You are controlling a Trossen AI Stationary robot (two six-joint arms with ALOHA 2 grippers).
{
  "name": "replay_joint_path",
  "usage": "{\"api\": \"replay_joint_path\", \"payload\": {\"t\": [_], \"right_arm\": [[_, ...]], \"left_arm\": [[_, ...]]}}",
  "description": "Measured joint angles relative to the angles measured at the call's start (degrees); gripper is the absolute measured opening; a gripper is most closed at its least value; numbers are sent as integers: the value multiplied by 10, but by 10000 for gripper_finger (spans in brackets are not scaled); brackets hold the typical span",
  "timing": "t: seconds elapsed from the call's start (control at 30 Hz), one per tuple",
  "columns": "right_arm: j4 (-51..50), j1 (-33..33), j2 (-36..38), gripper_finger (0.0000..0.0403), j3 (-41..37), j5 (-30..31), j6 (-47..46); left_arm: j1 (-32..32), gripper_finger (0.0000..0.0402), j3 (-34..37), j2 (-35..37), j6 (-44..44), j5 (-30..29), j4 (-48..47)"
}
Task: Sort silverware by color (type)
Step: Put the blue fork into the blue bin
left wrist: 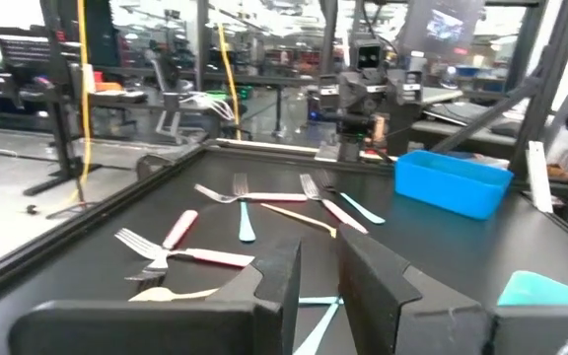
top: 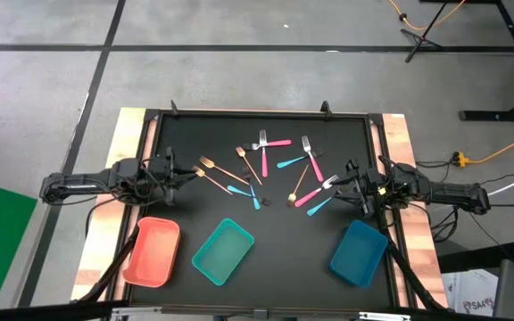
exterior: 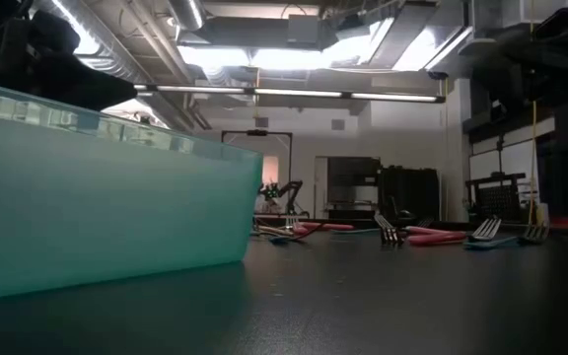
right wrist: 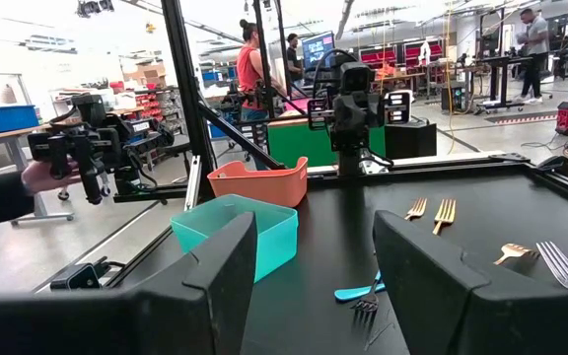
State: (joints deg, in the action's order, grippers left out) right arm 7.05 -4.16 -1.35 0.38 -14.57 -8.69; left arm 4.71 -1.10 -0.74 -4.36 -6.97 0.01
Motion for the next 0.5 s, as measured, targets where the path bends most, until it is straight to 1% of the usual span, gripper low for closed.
{"api": "replay_joint_path", "payload": {"t": [0.17, 0.33, 0.5], "right_arm": [[0, 0, 0, 202, 0, 2, 0], [0, 0, 0, 202, 0, 61, 0], [0, 0, 0, 202, 0, 99, 0]], "left_arm": [[0, 63, 0, 0, 0, -1, 0], [0, 63, 0, 0, 0, -1, 0], [0, 63, 0, 0, 0, 0, 0]]}}
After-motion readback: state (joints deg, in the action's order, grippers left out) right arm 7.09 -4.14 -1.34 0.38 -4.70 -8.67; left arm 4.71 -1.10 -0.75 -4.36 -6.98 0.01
